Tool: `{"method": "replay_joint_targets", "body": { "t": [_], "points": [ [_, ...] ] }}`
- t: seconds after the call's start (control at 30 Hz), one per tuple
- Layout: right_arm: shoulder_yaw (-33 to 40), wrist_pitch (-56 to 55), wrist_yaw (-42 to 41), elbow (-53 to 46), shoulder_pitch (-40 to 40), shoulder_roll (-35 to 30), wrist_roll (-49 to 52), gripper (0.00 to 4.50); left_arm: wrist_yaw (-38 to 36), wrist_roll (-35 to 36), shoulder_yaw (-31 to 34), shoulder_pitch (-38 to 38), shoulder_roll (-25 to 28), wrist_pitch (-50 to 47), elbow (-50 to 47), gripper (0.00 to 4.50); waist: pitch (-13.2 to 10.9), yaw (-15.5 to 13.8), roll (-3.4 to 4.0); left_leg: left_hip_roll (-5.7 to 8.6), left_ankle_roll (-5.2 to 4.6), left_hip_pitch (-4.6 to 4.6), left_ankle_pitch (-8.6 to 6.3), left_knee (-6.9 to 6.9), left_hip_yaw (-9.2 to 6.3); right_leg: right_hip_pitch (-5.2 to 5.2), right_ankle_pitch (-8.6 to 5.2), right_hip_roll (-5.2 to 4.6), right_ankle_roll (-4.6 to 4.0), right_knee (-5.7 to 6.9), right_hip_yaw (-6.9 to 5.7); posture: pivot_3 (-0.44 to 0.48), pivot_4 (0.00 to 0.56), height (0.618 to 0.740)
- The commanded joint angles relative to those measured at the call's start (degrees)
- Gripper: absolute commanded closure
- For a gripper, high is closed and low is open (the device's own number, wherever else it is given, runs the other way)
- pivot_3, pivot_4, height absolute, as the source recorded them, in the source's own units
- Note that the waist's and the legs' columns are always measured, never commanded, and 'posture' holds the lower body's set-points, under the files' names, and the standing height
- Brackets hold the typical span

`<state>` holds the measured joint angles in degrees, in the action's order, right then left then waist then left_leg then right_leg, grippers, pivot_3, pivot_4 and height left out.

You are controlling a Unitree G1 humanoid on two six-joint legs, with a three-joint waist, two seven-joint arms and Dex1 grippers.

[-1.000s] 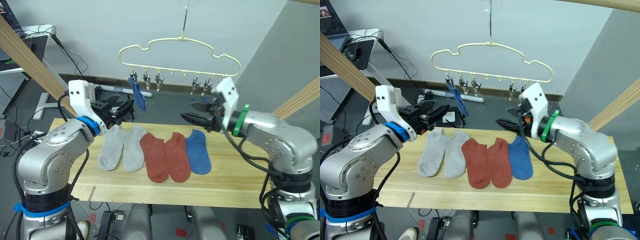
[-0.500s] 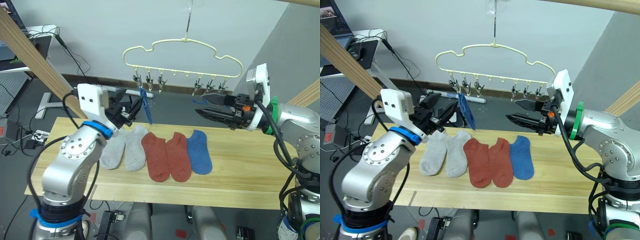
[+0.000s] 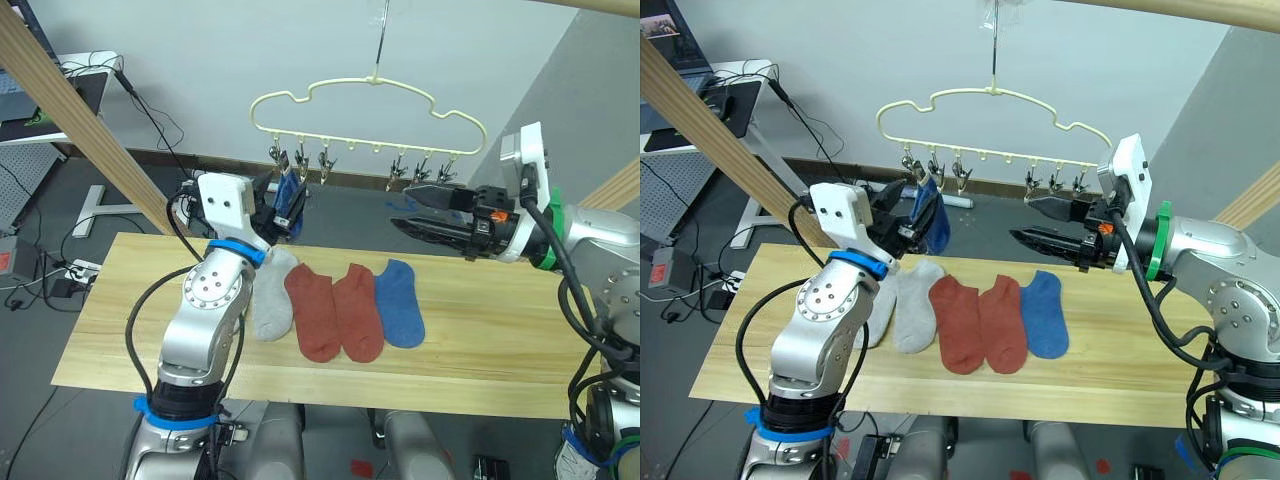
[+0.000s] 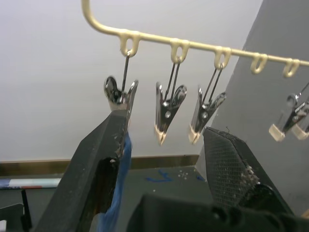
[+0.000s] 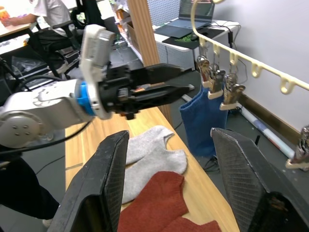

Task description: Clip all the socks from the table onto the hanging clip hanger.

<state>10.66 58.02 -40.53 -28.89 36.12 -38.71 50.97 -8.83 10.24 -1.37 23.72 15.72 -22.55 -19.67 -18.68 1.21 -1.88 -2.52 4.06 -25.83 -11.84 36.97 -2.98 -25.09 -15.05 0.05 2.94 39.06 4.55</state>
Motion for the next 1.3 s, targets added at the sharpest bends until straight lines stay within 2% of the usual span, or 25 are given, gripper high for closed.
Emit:
{"method": "replay_joint_targets", "body": {
  "t": [0.03,0.8,0.9,1.3],
  "points": [
    [1.7,-0.5,1.1,-2.6,0.1,-1.2,2.3,1.69,0.1,-1.0,-0.4,1.2,-1.3,1.0,0.0,1.71,0.0,0.1,0.0,-0.01,0.0,0.0,0.0,0.0,-0.02,0.01,0.0,0.0,-0.01,0.0,-0.02,0.014,0.292,0.74],
    [1.8,-1.1,5.2,-4.1,-1.9,-2.5,3.9,1.69,0.7,-3.2,0.2,6.4,-5.5,-0.1,6.3,1.71,0.0,0.4,0.0,-0.02,-0.08,-0.01,0.07,0.04,-0.3,0.14,0.08,-0.01,-0.13,0.04,-0.37,-0.028,0.288,0.74],
    [1.9,-0.9,5.6,-4.2,-2.1,-2.9,4.0,1.65,1.0,-3.0,0.7,6.8,-5.8,0.1,6.9,2.26,0.0,0.5,0.0,-0.02,-0.08,-0.01,0.07,0.05,-0.3,0.15,0.08,-0.01,-0.13,0.04,-0.37,-0.035,0.291,0.74],
    [2.0,-0.9,7.5,-4.5,-2.5,-3.8,5.0,1.65,1.2,-4.2,1.0,9.9,-6.6,2.4,11.5,2.26,0.0,0.5,0.0,-0.01,-0.12,0.0,0.09,0.08,-0.32,0.19,0.11,-0.01,-0.17,0.05,-0.4,-0.047,0.291,0.74]
  ]
}}
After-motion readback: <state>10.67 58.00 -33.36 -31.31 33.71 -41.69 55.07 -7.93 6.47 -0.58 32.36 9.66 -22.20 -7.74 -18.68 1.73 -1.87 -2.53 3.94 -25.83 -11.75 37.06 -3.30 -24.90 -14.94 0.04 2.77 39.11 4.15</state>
